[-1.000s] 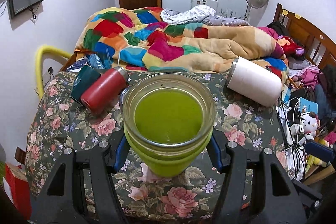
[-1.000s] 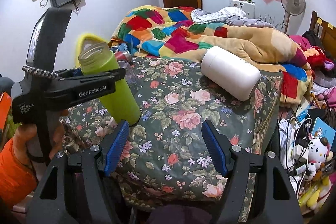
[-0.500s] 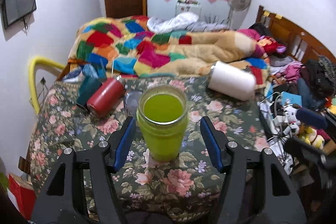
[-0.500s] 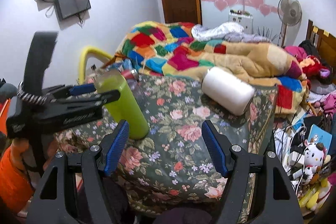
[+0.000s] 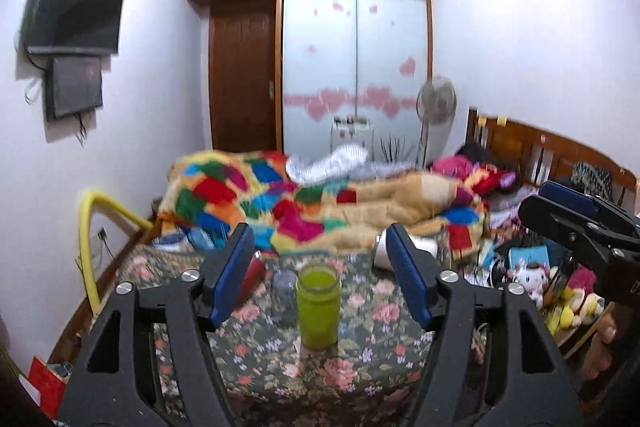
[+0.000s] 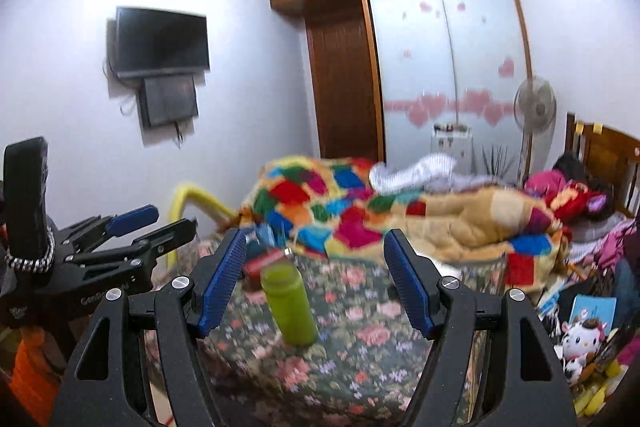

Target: Flip cup upright

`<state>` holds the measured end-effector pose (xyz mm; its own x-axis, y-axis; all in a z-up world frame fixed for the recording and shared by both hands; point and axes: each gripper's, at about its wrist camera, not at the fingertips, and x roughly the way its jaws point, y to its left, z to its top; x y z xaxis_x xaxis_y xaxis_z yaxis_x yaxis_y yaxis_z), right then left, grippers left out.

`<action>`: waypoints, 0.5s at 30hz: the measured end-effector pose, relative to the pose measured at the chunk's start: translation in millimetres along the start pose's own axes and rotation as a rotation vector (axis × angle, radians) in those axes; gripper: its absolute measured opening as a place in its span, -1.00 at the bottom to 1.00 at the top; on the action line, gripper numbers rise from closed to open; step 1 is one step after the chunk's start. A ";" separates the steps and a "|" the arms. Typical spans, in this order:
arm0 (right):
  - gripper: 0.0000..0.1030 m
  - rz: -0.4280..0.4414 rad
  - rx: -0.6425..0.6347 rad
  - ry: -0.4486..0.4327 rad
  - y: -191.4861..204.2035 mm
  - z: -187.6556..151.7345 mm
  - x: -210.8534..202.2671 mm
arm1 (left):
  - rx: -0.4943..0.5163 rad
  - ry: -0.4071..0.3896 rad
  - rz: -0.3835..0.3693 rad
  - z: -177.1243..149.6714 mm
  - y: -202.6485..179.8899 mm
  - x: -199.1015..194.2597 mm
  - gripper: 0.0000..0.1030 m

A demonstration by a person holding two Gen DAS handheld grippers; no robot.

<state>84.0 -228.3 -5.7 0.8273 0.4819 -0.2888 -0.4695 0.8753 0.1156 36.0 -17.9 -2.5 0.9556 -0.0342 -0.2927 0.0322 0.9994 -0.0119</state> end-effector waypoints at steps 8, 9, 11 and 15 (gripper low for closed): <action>0.47 -0.033 -0.023 -0.088 21.4 4.1 -23.0 | -0.005 -0.122 0.061 -4.2 -0.1 -44.6 0.82; 0.55 -0.036 -0.024 -0.089 22.0 2.4 -23.1 | -0.005 -0.127 0.070 -5.2 0.6 -47.1 0.86; 0.68 -0.049 -0.022 -0.090 22.5 -0.1 -22.9 | -0.013 -0.138 0.087 -7.8 1.5 -51.2 0.97; 0.90 -0.082 -0.028 -0.088 24.0 -3.0 -21.7 | -0.034 -0.134 0.090 -10.8 7.6 -53.5 0.99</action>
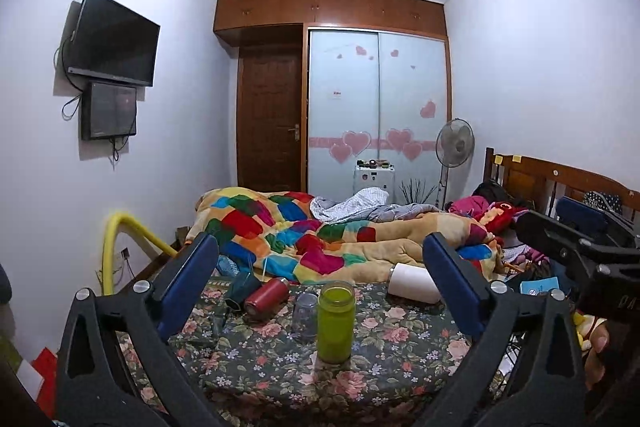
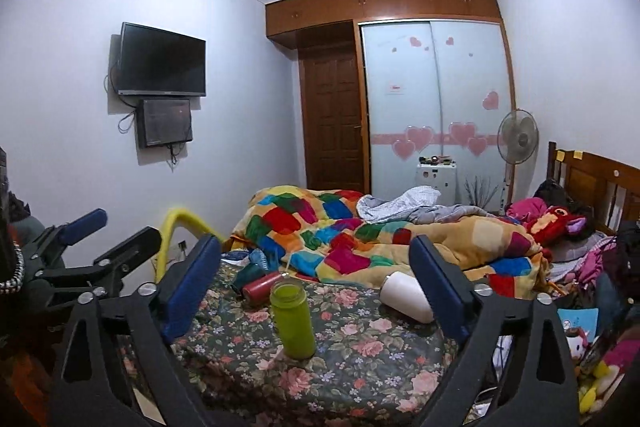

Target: Flip cup upright

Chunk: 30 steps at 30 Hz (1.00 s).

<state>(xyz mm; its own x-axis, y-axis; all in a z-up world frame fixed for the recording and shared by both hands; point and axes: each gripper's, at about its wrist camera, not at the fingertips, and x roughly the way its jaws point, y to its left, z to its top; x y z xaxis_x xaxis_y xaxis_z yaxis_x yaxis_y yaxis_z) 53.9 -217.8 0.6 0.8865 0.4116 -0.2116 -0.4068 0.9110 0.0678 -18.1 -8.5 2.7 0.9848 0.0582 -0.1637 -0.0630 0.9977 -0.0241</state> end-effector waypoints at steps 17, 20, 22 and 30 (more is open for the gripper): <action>1.00 -0.026 -0.017 0.016 5.2 -7.9 -7.8 | -0.007 0.006 0.000 -4.8 -1.0 -3.2 0.99; 1.00 -0.029 -0.021 0.020 5.0 -9.1 -7.7 | -0.006 0.009 -0.002 -5.2 -1.8 -1.2 0.99; 1.00 -0.028 -0.020 0.025 4.4 -9.6 -7.2 | -0.006 0.011 -0.003 -5.6 -2.7 0.1 0.99; 1.00 -0.029 -0.021 0.039 2.3 -10.0 -4.8 | -0.008 0.024 -0.004 -7.8 -3.6 3.8 0.99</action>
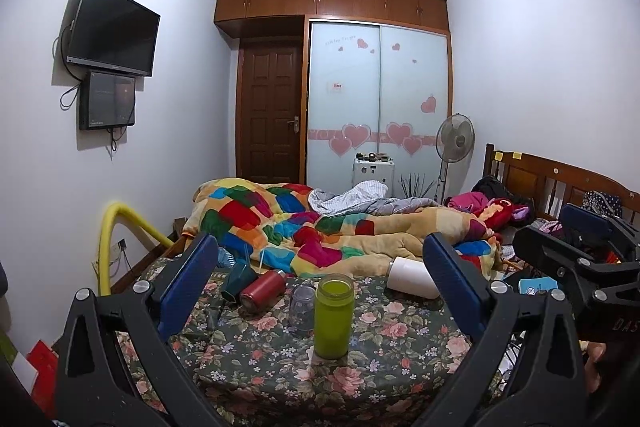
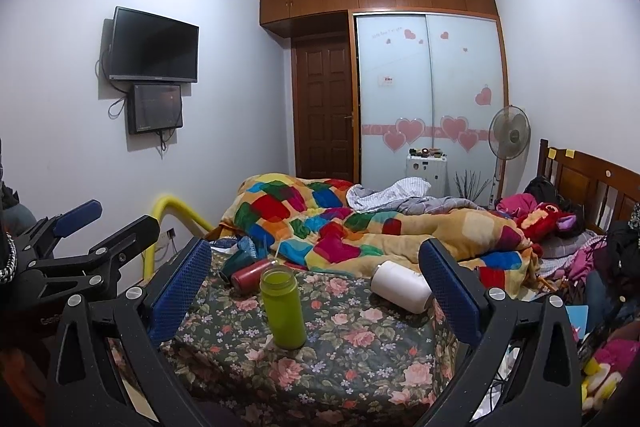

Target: Flip cup upright

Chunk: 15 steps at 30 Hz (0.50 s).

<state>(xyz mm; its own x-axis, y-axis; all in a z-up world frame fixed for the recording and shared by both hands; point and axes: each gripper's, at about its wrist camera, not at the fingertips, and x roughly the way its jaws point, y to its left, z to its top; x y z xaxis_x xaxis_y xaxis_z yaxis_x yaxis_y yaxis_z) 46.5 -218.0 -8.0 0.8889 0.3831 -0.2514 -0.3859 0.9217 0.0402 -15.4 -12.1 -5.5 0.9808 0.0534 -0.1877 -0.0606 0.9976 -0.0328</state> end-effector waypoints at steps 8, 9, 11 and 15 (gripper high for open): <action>1.00 0.002 0.004 0.004 -0.7 0.4 0.7 | 0.000 0.000 0.000 0.4 0.3 -0.2 0.99; 1.00 0.002 0.005 0.004 -1.2 0.6 0.0 | -0.001 0.000 0.000 0.2 0.0 0.2 0.99; 1.00 0.003 0.006 0.004 -0.8 0.6 0.7 | -0.001 0.000 0.000 0.4 0.3 -0.2 0.99; 1.00 0.003 0.006 0.004 -0.9 0.7 0.6 | 0.000 0.000 0.000 0.6 0.2 -0.2 0.99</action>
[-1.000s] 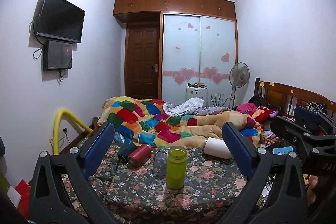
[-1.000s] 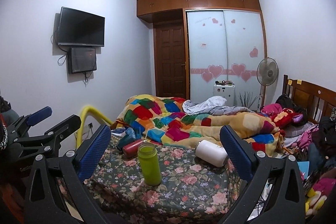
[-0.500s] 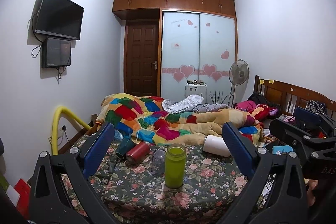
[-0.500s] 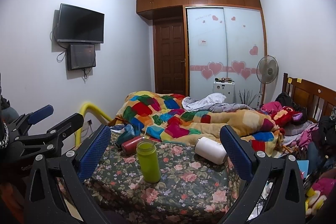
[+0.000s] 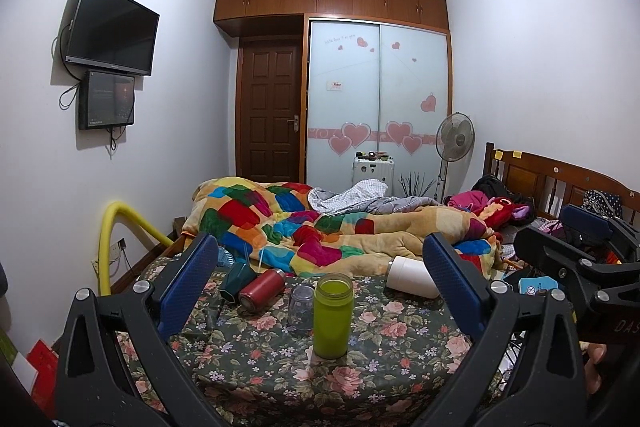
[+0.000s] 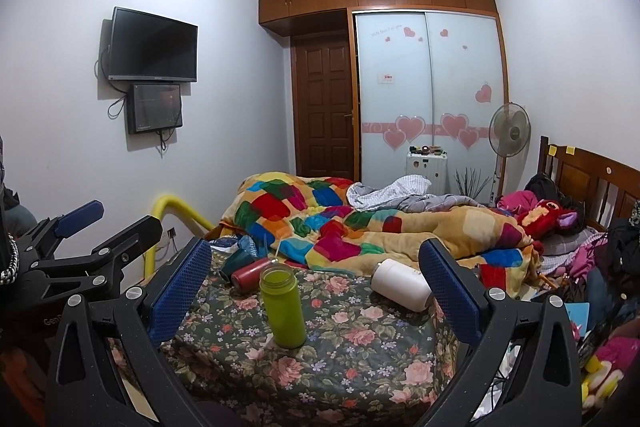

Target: Flip cup upright

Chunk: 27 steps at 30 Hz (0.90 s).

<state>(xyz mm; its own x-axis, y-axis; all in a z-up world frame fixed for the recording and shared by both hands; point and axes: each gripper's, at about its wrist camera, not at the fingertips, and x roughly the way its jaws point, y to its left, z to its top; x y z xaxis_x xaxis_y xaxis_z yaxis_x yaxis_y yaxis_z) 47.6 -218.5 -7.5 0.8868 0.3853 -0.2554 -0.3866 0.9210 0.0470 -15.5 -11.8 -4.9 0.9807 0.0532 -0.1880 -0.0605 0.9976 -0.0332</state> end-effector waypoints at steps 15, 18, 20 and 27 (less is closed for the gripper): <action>1.00 -0.002 0.000 0.001 0.4 1.2 0.5 | -0.004 0.010 -0.011 -5.1 -2.0 4.7 1.00; 1.00 -0.003 -0.001 0.001 0.4 1.3 0.5 | -0.008 0.013 -0.015 -4.6 -1.2 5.5 0.99; 1.00 -0.003 -0.001 0.000 0.4 1.3 0.4 | -0.013 0.015 -0.020 -4.5 -0.1 5.7 0.99; 1.00 -0.007 -0.004 0.000 -0.7 1.6 0.6 | -0.020 0.021 -0.033 -3.6 0.7 5.4 1.00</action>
<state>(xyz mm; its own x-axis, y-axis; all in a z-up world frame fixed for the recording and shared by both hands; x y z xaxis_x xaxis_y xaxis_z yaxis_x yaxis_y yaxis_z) 48.7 -218.8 -6.2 0.8892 0.3791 -0.2562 -0.3816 0.9234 0.0419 -10.9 -11.0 -9.4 0.9782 0.0194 -0.2066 -0.0324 0.9977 -0.0595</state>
